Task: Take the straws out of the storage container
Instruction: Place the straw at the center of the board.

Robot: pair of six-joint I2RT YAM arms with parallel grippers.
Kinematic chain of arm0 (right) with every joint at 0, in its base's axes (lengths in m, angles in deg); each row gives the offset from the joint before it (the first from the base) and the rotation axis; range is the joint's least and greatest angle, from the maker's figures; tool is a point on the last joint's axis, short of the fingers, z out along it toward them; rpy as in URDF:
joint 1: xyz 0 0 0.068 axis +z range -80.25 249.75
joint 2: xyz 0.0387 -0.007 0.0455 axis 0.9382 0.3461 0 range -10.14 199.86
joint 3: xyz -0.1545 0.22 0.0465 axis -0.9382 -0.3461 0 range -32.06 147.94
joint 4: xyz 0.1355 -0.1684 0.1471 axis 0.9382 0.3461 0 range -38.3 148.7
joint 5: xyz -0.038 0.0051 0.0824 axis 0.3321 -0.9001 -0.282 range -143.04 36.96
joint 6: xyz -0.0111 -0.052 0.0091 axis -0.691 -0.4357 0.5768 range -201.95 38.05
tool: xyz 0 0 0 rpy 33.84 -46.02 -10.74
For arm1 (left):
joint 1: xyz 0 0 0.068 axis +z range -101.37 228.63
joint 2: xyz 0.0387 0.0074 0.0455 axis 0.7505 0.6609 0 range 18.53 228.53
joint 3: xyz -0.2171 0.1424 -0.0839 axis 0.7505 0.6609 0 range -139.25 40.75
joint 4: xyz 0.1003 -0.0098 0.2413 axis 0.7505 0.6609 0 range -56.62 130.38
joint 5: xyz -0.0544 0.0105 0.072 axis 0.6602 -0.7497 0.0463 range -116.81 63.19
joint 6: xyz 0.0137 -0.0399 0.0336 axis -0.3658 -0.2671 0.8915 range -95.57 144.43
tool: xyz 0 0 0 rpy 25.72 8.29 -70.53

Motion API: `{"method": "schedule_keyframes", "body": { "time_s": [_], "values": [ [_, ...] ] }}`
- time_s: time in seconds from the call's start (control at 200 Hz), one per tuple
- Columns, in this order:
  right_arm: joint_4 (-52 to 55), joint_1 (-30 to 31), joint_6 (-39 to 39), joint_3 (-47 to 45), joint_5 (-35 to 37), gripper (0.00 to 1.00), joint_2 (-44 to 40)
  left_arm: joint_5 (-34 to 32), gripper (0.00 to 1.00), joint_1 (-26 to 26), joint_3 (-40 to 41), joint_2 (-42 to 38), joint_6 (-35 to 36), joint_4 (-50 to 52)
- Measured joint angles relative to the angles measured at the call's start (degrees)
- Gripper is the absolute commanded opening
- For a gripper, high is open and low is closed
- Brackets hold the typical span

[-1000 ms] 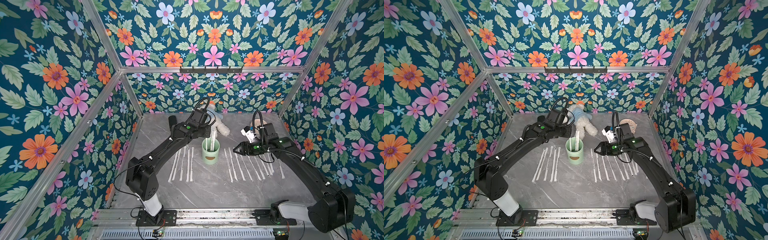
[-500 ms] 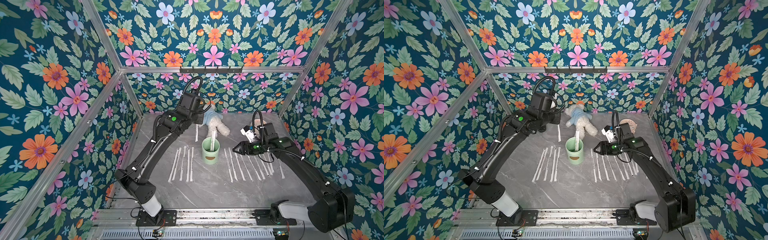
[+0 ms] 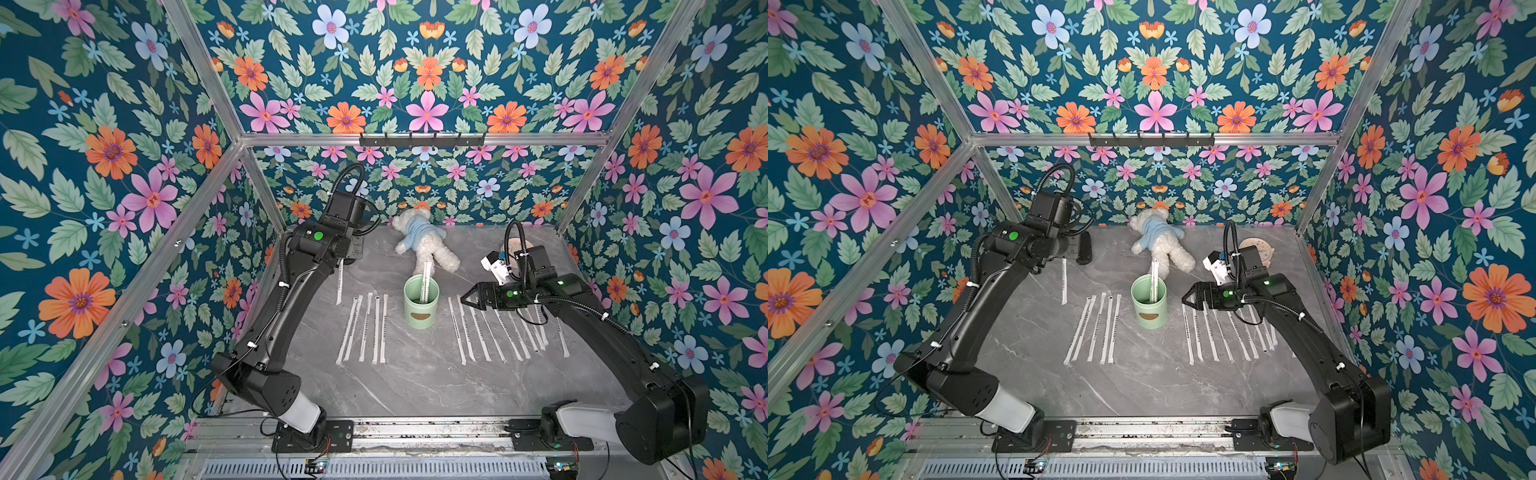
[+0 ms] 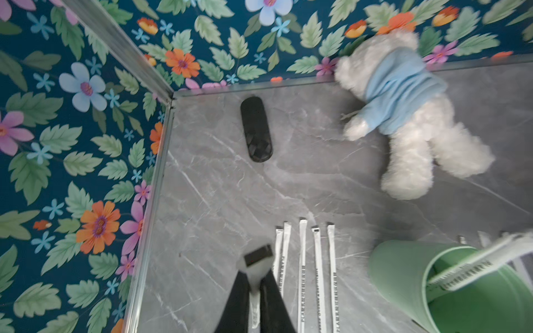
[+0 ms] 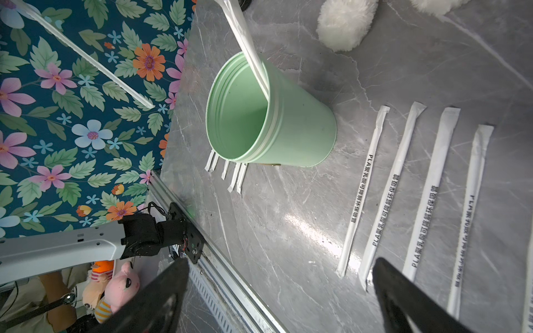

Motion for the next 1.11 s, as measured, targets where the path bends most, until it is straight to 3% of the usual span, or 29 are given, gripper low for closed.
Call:
{"method": "schedule_keyframes", "body": {
  "time_s": [0.56,1.105],
  "values": [
    [0.1,0.1,0.0,-0.9,0.2,0.99,-0.7,-2.3,0.11,6.2,2.0,11.6,-1.5,9.6],
    [0.9,0.6,-0.4,-2.6,0.4,0.99,-1.3,5.7,0.11,7.3,13.4,19.1,-3.3,5.0]
  ]
}}
